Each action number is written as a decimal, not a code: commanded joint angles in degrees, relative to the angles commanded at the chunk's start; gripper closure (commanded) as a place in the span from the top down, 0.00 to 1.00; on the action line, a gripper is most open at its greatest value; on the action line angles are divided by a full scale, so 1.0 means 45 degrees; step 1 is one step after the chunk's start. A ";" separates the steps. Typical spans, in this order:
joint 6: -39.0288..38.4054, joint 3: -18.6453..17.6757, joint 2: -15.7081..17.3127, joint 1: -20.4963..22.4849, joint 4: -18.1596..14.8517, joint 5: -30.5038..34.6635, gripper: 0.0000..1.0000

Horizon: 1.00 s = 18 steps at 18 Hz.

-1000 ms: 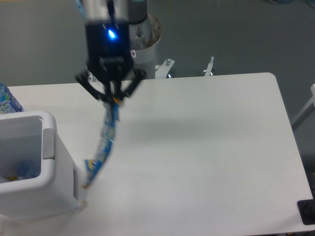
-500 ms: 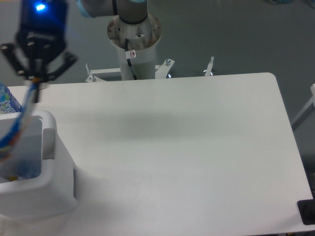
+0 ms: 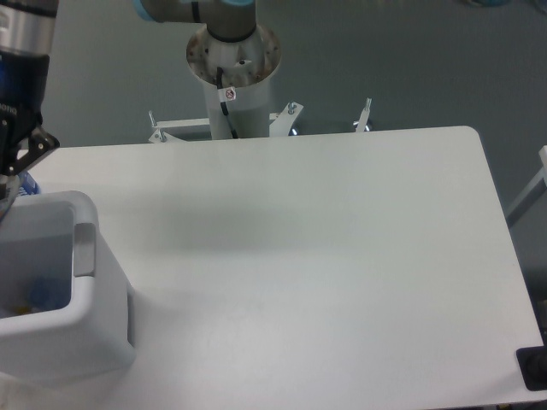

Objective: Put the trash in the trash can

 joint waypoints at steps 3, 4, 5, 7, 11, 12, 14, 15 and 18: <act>0.0335 -0.0021 -0.0078 0.0000 0.0020 0.0840 0.35; 0.0336 0.0056 -0.0098 0.0000 0.0058 0.0939 0.61; 0.0336 0.0270 -0.0137 0.0000 0.0059 0.0998 0.95; 0.0297 0.0739 -0.0098 0.0020 0.0039 0.1290 1.00; 0.0140 0.1131 0.0039 0.0078 0.0020 0.1875 1.00; 0.0121 0.1170 0.0058 0.0097 -0.0019 0.2419 1.00; 0.0140 0.1190 0.0156 0.0117 -0.0078 0.3804 1.00; 0.0160 0.1209 0.0137 0.0117 -0.0078 0.4410 1.00; 0.0296 0.0996 0.0312 0.0156 -0.0311 0.5430 1.00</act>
